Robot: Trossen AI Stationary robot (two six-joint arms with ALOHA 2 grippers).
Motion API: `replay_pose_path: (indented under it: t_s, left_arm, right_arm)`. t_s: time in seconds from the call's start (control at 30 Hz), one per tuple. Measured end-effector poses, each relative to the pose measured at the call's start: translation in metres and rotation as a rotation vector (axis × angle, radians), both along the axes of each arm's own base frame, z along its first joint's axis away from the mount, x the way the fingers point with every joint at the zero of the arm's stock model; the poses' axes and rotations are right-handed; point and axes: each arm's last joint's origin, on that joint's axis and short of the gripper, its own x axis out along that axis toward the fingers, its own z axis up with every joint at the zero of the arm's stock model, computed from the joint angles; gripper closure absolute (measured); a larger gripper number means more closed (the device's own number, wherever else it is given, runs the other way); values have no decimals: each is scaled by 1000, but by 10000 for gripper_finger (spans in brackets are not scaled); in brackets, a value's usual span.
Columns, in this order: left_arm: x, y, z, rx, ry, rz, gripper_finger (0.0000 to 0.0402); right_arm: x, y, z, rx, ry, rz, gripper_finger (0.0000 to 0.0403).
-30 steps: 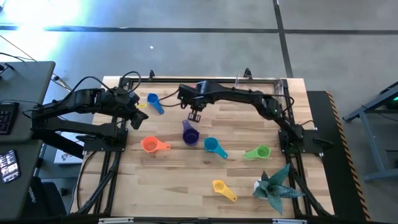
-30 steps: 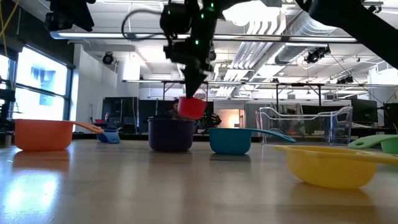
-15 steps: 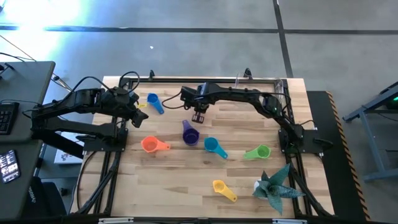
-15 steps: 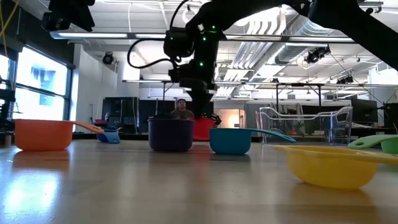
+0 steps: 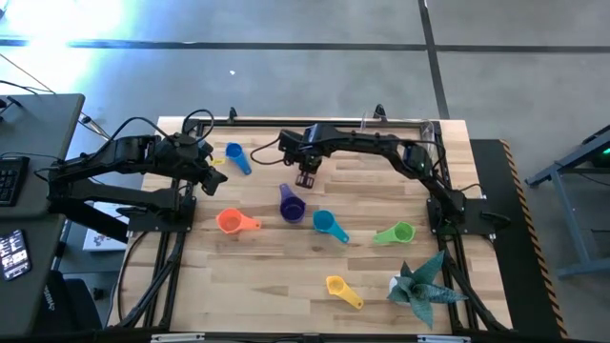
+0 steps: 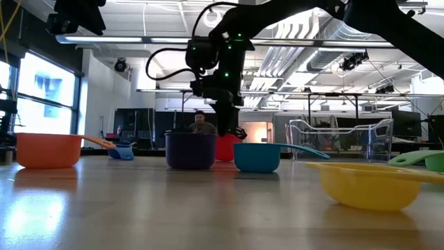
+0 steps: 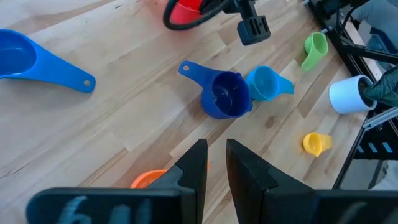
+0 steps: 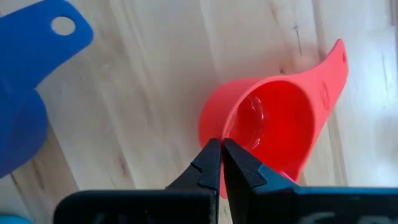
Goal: Nest measuring cups in basket
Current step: Remove the red measuring cup from the dark blue measuring cup, then stack the orange measuring cup on top of the purple measuring cup
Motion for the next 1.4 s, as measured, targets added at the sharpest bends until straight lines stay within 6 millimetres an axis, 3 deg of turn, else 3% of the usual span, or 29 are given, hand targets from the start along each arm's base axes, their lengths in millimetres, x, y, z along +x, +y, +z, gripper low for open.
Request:
replay_pose_path:
  t_s: [0.33, 0.7, 1.03, 1.4]
  left_arm:
    - [0, 0, 0, 7, 1, -8, 353]
    - [0, 0, 0, 17, 5, -20, 352]
    - [0, -2, -1, 47, 19, -134, 352]
    - [0, -2, -1, 60, 20, -169, 291]
  right_arm:
    - [-1, -2, 0, 26, -3, -2, 396]
    - [-1, -2, 0, 29, -5, -1, 352]
    - [-2, -2, 0, 40, -4, -51, 340]
    - [-6, 0, -1, 77, 35, -146, 340]
